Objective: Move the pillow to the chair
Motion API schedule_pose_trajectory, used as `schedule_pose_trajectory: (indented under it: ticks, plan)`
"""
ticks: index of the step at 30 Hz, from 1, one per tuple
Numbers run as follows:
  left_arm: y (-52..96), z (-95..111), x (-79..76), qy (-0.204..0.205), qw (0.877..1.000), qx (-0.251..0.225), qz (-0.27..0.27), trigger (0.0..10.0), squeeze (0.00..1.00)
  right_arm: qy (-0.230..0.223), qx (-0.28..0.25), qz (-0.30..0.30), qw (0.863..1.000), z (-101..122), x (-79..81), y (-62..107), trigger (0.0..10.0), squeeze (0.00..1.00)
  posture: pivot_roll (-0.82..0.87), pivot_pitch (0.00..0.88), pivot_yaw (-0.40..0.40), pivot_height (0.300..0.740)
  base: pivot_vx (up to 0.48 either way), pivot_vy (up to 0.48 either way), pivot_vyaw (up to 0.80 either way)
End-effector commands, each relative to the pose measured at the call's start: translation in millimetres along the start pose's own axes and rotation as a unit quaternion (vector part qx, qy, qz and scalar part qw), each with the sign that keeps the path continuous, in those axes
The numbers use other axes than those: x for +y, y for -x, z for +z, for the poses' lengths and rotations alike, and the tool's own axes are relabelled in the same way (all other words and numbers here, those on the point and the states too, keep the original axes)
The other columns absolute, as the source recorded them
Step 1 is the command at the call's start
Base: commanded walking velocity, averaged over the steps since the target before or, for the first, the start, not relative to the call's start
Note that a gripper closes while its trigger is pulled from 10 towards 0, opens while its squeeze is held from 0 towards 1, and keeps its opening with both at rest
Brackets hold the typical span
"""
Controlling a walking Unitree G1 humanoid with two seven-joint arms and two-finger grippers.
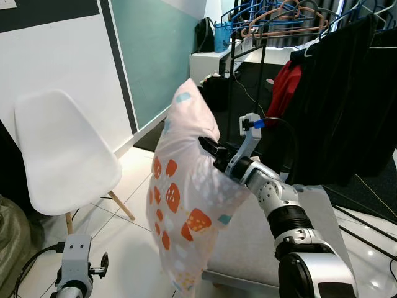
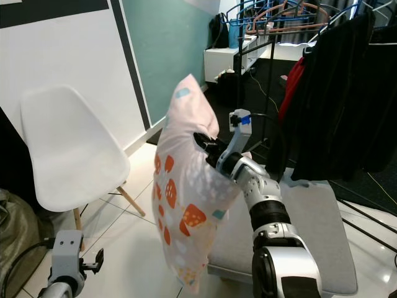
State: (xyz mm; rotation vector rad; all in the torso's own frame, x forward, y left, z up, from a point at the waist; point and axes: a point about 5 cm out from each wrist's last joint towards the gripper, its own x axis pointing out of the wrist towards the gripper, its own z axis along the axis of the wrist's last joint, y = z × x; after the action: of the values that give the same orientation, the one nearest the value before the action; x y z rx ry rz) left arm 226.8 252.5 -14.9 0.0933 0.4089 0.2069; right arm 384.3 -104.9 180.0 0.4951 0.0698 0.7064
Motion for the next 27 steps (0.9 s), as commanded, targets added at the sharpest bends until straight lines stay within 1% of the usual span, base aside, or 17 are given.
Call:
schedule_pose_trajectory:
  ticks: [1, 3, 5, 13, 16, 20, 27]
  plan:
    - [0.5, -1.9, 3.5, -0.007, 1.000, 0.005, 0.001, 10.0, 0.00, 0.024, -0.034, 0.035, 0.999, 14.0, 12.8, -5.8, 10.0, 0.00, -0.15, 0.016, -0.033, 0.740, 0.000, 0.000, 0.80]
    - [0.5, -1.8, 3.2, -0.008, 1.000, 0.004, 0.000, 10.0, 0.00, 0.024, -0.033, 0.036, 0.999, 13.1, 12.9, -5.5, 10.0, 0.00, -0.15, 0.015, -0.034, 0.740, 0.000, -0.142, 0.80]
    - [0.6, -2.2, 0.6, -0.015, 1.000, 0.006, -0.007, 10.0, 0.00, 0.026, -0.031, 0.037, 0.999, 12.8, 13.1, -5.4, 10.0, 0.00, -0.15, 0.016, -0.034, 0.740, 0.000, -0.480, 0.80]
    - [1.0, -2.4, 0.4, -0.009, 1.000, 0.004, -0.002, 10.0, 0.00, 0.026, -0.025, 0.045, 0.998, 10.4, 15.2, -6.6, 10.0, 0.00, -0.14, 0.014, -0.037, 0.740, 0.000, -0.480, 0.80]
    - [1.1, -2.3, 0.4, -0.008, 1.000, 0.003, -0.001, 10.0, 0.00, 0.027, -0.025, 0.046, 0.998, 10.3, 15.6, -6.9, 10.0, 0.00, -0.14, 0.014, -0.037, 0.740, 0.000, 0.000, 0.80]
    - [0.9, -1.2, 2.2, 0.007, 1.000, 0.001, 0.004, 10.0, 0.00, 0.029, -0.024, 0.049, 0.998, 10.3, 16.8, -7.7, 10.0, 0.00, -0.14, 0.021, -0.036, 0.740, 0.000, 0.000, 0.80]
    - [0.8, -0.8, 3.0, 0.006, 1.000, 0.000, 0.006, 10.0, 0.00, 0.030, -0.021, 0.053, 0.998, 8.5, 17.3, -7.2, 10.0, 0.00, -0.14, 0.021, -0.037, 0.740, 0.000, 0.000, 0.80]
